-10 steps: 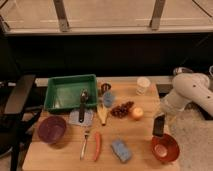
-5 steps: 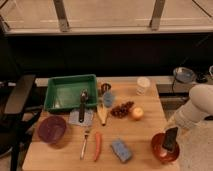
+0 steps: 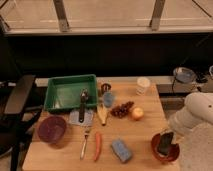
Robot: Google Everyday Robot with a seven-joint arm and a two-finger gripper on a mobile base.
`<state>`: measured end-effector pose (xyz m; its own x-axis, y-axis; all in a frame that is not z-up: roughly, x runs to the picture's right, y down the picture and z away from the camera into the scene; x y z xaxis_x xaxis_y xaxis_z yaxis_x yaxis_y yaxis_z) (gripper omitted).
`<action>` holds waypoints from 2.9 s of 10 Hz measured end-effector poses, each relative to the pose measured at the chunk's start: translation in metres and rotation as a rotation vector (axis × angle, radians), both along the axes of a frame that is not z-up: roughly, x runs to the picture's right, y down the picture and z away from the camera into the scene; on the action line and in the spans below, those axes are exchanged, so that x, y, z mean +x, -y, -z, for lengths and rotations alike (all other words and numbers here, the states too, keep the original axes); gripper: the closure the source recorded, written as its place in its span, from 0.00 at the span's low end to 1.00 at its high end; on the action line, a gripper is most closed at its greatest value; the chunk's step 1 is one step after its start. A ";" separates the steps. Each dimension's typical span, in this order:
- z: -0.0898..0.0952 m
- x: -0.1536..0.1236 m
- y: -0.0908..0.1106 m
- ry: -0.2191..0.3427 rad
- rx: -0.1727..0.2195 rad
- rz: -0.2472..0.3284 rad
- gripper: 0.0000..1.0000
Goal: Wipe red bowl with eraser
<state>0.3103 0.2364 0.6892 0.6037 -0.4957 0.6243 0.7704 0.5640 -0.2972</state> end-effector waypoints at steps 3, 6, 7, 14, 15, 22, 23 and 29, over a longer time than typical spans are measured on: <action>-0.015 -0.003 0.003 0.014 0.021 -0.012 1.00; -0.018 -0.013 -0.002 0.035 0.021 -0.015 1.00; -0.016 -0.013 -0.009 0.030 0.011 -0.022 1.00; -0.025 0.022 0.010 -0.050 0.022 0.022 1.00; -0.031 0.019 0.018 -0.042 0.033 0.034 1.00; -0.012 -0.005 0.009 0.017 0.070 0.019 1.00; -0.005 -0.003 -0.002 0.017 0.056 0.001 1.00; -0.017 0.044 -0.003 -0.062 0.010 0.005 1.00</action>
